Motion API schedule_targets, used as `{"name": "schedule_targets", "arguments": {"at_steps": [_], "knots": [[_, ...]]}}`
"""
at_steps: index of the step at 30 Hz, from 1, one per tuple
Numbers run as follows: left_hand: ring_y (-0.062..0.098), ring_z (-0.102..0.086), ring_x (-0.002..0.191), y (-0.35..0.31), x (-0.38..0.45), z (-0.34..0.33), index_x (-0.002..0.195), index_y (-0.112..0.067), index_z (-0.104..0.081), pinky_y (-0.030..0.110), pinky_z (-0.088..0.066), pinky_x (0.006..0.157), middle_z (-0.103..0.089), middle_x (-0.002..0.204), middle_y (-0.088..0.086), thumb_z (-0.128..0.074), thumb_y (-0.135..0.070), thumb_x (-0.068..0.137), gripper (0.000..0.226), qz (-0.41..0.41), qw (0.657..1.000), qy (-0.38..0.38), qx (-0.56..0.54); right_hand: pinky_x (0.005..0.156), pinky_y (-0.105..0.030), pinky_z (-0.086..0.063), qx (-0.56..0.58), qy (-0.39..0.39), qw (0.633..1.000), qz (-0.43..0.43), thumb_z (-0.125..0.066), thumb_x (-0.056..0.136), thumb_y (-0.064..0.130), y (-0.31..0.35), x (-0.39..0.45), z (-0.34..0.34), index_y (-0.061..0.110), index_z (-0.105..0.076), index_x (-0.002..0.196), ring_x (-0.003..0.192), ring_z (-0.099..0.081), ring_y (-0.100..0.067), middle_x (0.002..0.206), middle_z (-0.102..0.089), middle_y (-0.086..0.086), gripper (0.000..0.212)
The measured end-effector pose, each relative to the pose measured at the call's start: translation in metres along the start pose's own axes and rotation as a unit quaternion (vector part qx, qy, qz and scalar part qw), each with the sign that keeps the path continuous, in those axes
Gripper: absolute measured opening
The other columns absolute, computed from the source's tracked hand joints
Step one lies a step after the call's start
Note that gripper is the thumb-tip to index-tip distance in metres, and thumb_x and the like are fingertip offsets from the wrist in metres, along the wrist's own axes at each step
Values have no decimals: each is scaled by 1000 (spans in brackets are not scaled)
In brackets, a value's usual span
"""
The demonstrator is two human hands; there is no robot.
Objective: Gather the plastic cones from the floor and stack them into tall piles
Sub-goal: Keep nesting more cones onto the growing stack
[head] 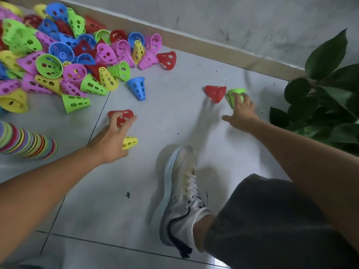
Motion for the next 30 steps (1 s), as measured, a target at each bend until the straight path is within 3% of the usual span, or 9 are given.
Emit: {"name": "schedule_targets", "arguments": {"at_steps": [5,8,11,16,22,27,30], "knots": [[41,-61,101,10,31,7,157,-35,-10,44,-55,88,7,158,6,-89,-20,64,123,51,999,15,-2,121,-43,-9,-18,-15,999,22,-72,87,50,6,37,7,21,-9,160,153,-3,-30,164,-12,-14,101],[43,-56,117,25,44,2,158,-38,-1,43,-53,95,20,159,2,-91,-24,66,130,117,992,52,-20,120,-45,-9,12,-10,1000,1,-75,77,63,1,59,4,29,-12,158,154,-2,-28,162,-17,-18,108],[41,-43,135,35,54,1,160,-34,-3,42,-42,110,14,160,5,-93,-28,65,130,145,986,72,-49,120,-45,-12,42,8,999,-23,-75,70,71,-2,80,-4,35,-17,155,154,-4,-25,159,-22,-18,109],[39,-35,144,36,77,16,158,-43,-4,45,-45,108,19,163,3,-92,-23,66,128,129,988,74,-33,118,-44,-18,79,27,994,-74,-72,56,85,-8,105,-18,51,-23,149,151,-11,-33,159,-13,-14,110],[47,-42,136,42,106,34,158,-41,-5,49,-47,106,21,163,11,-91,-25,67,126,151,986,74,-4,120,-39,-13,24,22,998,-45,-75,59,80,10,116,-29,42,-41,141,151,-5,-25,156,-18,-14,96],[50,-40,137,59,118,35,159,-41,-3,51,-46,105,23,163,11,-92,-25,67,129,172,980,100,23,92,-28,-28,30,10,999,-34,-80,68,64,23,120,-33,30,-50,133,134,-25,-36,142,-27,-9,79],[48,-43,136,68,127,39,157,-42,3,53,-49,102,25,162,5,-92,-26,65,133,165,980,105,38,87,-29,-30,12,1,1000,-20,-79,69,64,31,118,-33,28,-50,132,127,-29,-37,138,-30,-10,79]]}}
Point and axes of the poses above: each hand's wrist, its own x-axis towards the middle knuckle, its own z-axis out of the back of the hand, y = z × x, the point moved 9 cm from there along x, towards the middle knuckle
